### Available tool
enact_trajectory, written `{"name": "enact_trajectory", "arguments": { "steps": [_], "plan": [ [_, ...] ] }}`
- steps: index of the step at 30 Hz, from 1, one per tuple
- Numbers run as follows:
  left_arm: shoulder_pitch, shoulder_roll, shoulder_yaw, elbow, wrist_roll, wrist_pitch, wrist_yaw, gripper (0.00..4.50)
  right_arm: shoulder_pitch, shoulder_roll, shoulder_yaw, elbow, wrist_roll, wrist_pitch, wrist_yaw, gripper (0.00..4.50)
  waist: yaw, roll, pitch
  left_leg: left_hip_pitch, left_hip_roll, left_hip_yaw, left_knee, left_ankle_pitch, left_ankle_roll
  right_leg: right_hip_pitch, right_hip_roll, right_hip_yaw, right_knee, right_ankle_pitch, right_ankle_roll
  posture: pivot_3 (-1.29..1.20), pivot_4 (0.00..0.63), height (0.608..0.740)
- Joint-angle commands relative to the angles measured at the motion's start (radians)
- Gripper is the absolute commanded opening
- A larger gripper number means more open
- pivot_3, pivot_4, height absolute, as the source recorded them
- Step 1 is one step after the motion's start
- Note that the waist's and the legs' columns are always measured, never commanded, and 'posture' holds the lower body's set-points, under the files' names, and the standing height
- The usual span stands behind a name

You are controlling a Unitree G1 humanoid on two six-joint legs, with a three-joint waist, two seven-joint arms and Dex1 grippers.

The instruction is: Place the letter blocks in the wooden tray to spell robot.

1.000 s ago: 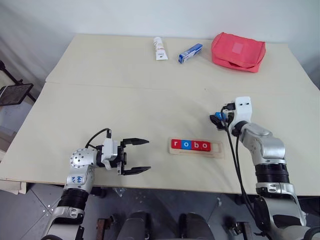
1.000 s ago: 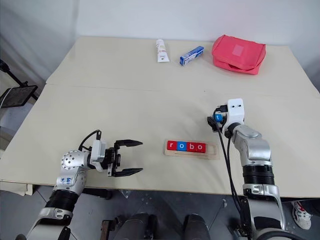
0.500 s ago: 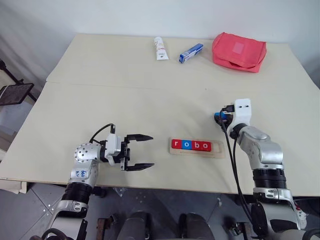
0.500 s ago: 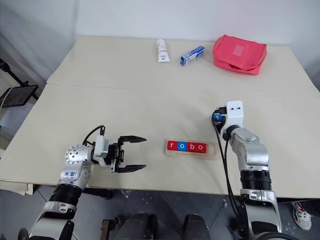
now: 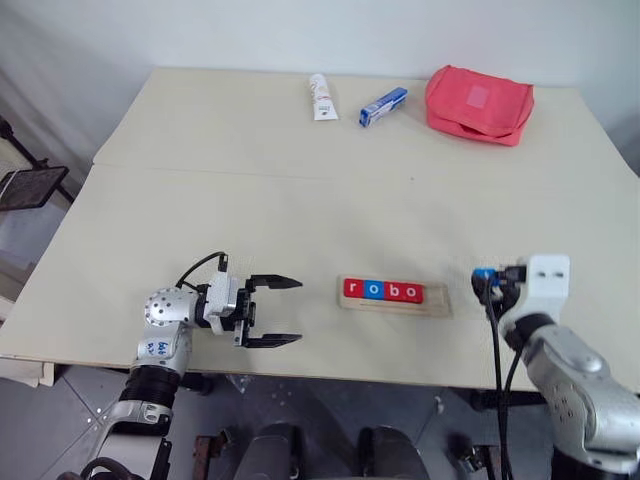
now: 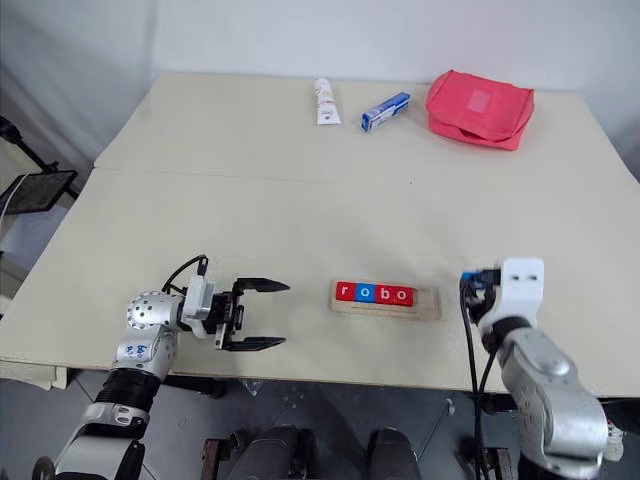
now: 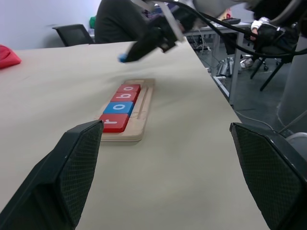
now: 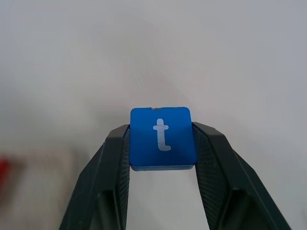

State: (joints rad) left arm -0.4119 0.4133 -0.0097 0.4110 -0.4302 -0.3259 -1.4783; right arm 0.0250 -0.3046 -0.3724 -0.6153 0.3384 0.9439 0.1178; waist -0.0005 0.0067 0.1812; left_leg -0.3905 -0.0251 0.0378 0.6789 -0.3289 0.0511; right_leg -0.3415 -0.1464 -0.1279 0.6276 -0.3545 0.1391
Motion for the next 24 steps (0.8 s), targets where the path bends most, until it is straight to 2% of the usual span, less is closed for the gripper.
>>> {"name": "enact_trajectory", "arguments": {
  "steps": [1,7,14,16,20,24],
  "plan": [
    [-0.009,-0.008,0.002,0.001,-0.012,-0.003,-0.008,4.50,0.045,0.014,-0.032,-0.048,0.007,-0.037,-0.001,1.46,-0.001,0.000,0.000,0.000,0.000,0.000,0.000,0.000,0.000,0.000,0.000,0.000,0.000,0.000,0.000,0.00,0.150,0.740],
    [-0.026,-0.026,-0.004,0.010,-0.007,-0.005,-0.011,4.50,0.030,0.045,-0.039,-0.010,0.023,-0.068,-0.009,1.46,-0.001,0.000,0.000,0.001,0.000,0.001,0.000,0.000,0.000,0.000,0.001,0.002,0.000,0.000,0.000,0.00,0.150,0.740],
    [-0.031,-0.029,-0.003,0.017,-0.006,-0.010,-0.008,4.50,0.021,0.036,-0.045,0.020,0.032,-0.103,0.007,3.85,0.000,0.000,0.000,0.001,0.000,0.000,0.000,0.000,0.000,0.000,0.001,0.002,0.000,0.000,0.000,0.00,0.150,0.740],
    [-0.029,-0.028,-0.001,0.016,-0.006,-0.011,-0.005,4.50,0.031,0.003,-0.046,0.010,0.046,-0.099,0.043,4.48,0.000,0.000,0.000,0.001,0.000,0.000,0.000,0.000,0.000,0.000,0.001,0.002,0.000,0.000,0.000,0.00,0.150,0.740],
    [-0.024,-0.027,0.000,0.012,-0.006,-0.010,-0.001,4.50,0.064,-0.109,-0.021,-0.003,0.066,-0.110,0.159,4.48,0.000,0.000,0.000,0.001,0.000,0.000,0.000,0.000,0.000,0.000,0.001,0.002,0.000,0.000,0.000,0.00,0.150,0.740],
    [-0.017,-0.024,0.001,0.014,-0.006,-0.013,0.001,4.50,0.087,-0.403,0.025,0.037,0.070,-0.162,0.440,4.48,0.000,0.000,0.000,0.001,0.000,0.001,0.000,0.000,0.001,0.001,0.000,0.002,-0.001,0.000,0.000,0.00,0.150,0.740]
  ]
}}
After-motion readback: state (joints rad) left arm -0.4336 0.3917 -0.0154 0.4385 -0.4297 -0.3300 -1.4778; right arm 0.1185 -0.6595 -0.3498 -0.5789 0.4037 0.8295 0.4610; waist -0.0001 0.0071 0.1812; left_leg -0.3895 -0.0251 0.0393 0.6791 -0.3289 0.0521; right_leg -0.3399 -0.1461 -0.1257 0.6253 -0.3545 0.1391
